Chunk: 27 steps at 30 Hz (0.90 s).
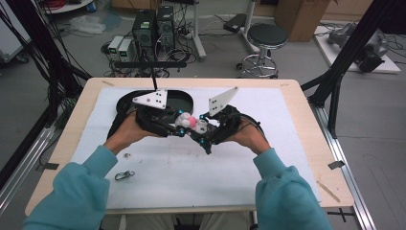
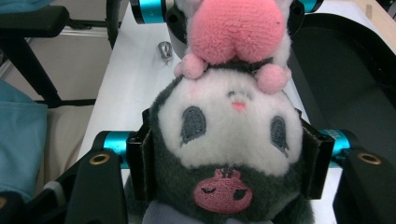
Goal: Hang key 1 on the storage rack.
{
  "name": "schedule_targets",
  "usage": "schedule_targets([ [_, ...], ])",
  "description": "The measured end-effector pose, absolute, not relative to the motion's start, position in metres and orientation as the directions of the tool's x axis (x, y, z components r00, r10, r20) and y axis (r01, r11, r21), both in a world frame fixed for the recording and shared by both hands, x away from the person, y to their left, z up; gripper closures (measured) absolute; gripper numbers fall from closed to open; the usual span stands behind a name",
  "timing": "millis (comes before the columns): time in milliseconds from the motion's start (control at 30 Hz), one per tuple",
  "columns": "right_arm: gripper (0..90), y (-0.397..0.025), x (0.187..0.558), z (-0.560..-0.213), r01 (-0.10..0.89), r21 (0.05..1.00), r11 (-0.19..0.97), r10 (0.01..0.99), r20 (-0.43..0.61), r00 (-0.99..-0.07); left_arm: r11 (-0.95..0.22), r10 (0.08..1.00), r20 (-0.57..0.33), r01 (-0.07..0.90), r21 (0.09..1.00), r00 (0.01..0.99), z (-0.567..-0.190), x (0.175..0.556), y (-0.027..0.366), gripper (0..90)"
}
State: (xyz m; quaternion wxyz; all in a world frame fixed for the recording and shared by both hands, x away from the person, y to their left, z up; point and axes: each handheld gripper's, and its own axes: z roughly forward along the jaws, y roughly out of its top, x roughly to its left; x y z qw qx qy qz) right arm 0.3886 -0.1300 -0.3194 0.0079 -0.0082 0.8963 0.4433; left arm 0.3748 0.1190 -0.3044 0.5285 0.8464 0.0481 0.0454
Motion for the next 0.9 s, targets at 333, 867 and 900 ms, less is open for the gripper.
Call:
schedule_targets([
  [333, 0.6, -0.133, 0.391, -0.322, 0.069, 0.849, 0.524, 0.147, -0.011, -0.989, -0.447, 0.205, 0.012, 0.082, 0.891, 0.979, -0.302, 0.376, 0.122, 54.3],
  [867, 0.6, -0.193, 0.37, -0.322, 0.099, 0.929, 0.356, 0.339, -0.03, -0.94, -0.367, 0.371, 0.0, 0.147, 0.919, 0.929, -0.286, 0.378, 0.159, 54.3],
  [900, 0.6, -0.193, 0.37, -0.322, 0.099, 0.929, 0.356, 0.339, -0.03, -0.94, -0.362, 0.382, -0.002, 0.152, 0.92, 0.924, -0.285, 0.378, 0.161, 54.3],
])
